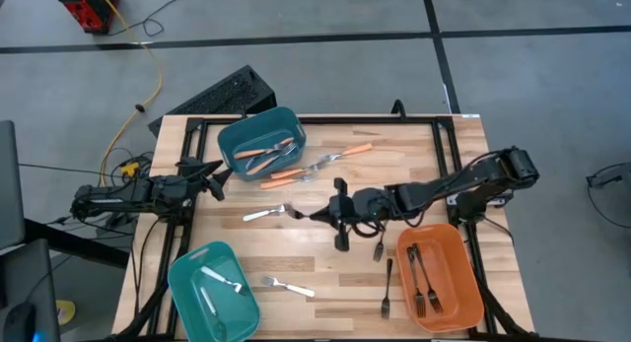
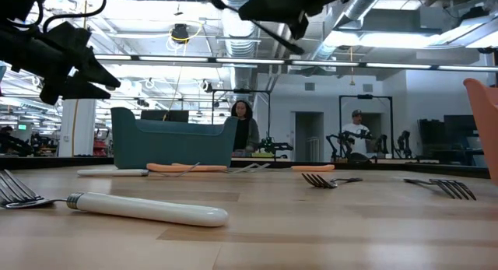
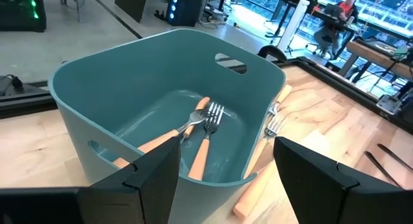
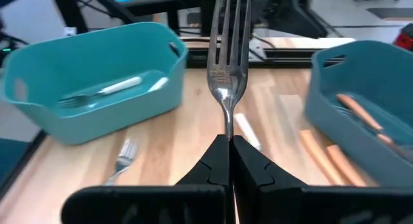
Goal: Sort silverware by color (type)
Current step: Put the black fork into the orange bin, then adjust the black fork from the bottom right to the center
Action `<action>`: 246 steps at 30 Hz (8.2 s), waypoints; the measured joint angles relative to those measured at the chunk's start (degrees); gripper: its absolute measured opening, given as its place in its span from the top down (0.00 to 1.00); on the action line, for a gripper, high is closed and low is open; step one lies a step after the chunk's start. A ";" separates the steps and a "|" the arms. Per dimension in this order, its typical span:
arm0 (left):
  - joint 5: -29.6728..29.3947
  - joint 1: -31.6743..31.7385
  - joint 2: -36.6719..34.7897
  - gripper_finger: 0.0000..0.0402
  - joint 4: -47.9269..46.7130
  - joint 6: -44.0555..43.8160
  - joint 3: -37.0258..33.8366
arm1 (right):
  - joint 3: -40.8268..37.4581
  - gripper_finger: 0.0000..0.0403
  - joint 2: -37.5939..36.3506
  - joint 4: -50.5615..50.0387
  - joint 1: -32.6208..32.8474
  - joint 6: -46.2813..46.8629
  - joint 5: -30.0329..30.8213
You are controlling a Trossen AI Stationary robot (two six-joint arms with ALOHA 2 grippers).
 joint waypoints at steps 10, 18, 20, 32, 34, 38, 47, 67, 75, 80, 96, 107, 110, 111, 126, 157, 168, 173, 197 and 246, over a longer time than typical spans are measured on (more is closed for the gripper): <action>0.39 -0.02 -0.02 0.42 -0.04 0.92 0.00 | -0.10 0.94 -1.82 -10.12 5.15 24.84 1.55; 0.20 -0.01 -0.02 0.42 -0.04 1.90 0.00 | 0.01 0.94 -6.06 -18.77 9.86 48.01 1.68; 0.19 0.00 0.00 0.42 -0.04 1.92 0.00 | 0.04 0.94 -7.29 -19.73 11.32 51.33 1.81; 0.22 0.00 0.00 0.42 -0.36 1.42 0.00 | 0.00 0.94 -19.47 -37.84 20.49 71.26 2.20; 0.44 -0.01 0.00 0.42 -0.44 1.44 0.00 | 0.00 0.94 -21.27 -41.28 21.68 72.47 2.85; 0.50 0.00 0.00 0.42 -0.46 0.98 0.00 | 0.00 0.94 -24.76 -48.96 22.65 76.71 2.71; 0.48 -0.01 0.00 0.42 -0.46 0.02 0.00 | 0.03 0.94 -30.58 -59.63 25.34 85.47 0.54; 0.46 -0.01 0.00 0.42 -0.48 0.05 0.00 | 0.03 0.93 -32.45 -71.85 32.13 108.00 -5.75; 0.47 -0.02 0.00 0.42 -0.50 0.50 0.00 | 0.03 0.93 -29.82 -73.95 33.94 110.19 -9.67; 0.45 0.00 -0.01 0.42 -0.55 0.59 0.00 | 0.03 0.94 -29.27 -75.49 34.62 112.88 -12.39; 0.45 -0.01 -0.02 0.42 -0.52 1.49 0.00 | 0.03 0.92 -19.84 -74.42 37.37 118.56 -14.64; 0.34 -0.01 -0.02 0.42 -0.52 1.51 0.00 | 0.03 0.92 -9.41 -75.24 37.92 119.62 -14.32; 0.14 -0.02 0.00 0.42 -0.50 1.51 0.00 | 0.03 0.92 -6.01 -75.32 37.99 119.31 -14.29; 0.06 -0.01 -0.01 0.42 -0.49 1.51 0.00 | 0.03 0.92 -5.11 -75.34 38.13 119.31 -14.29; -1.51 0.00 -0.02 0.42 -0.45 1.75 0.00 | -0.02 0.91 3.11 -73.12 38.65 121.12 -11.50; -1.49 0.00 0.00 0.42 -0.46 1.40 0.00 | -4.67 0.77 4.33 -67.39 39.02 120.72 -11.89; -1.03 -0.02 -0.01 0.42 -0.48 1.29 0.00 | -4.67 0.71 4.33 -67.16 39.02 120.60 -11.87; -1.03 0.00 -0.02 0.42 -0.48 1.29 0.00 | -4.67 0.63 4.19 -67.14 39.00 120.46 -11.89; -1.03 0.00 -0.02 0.42 -0.48 3.48 0.00 | 9.43 0.60 -8.35 -68.87 33.01 117.93 -14.56; -1.03 -0.02 -0.02 0.42 -1.21 4.59 0.00 | 39.00 0.96 35.32 -90.33 20.67 0.81 -27.83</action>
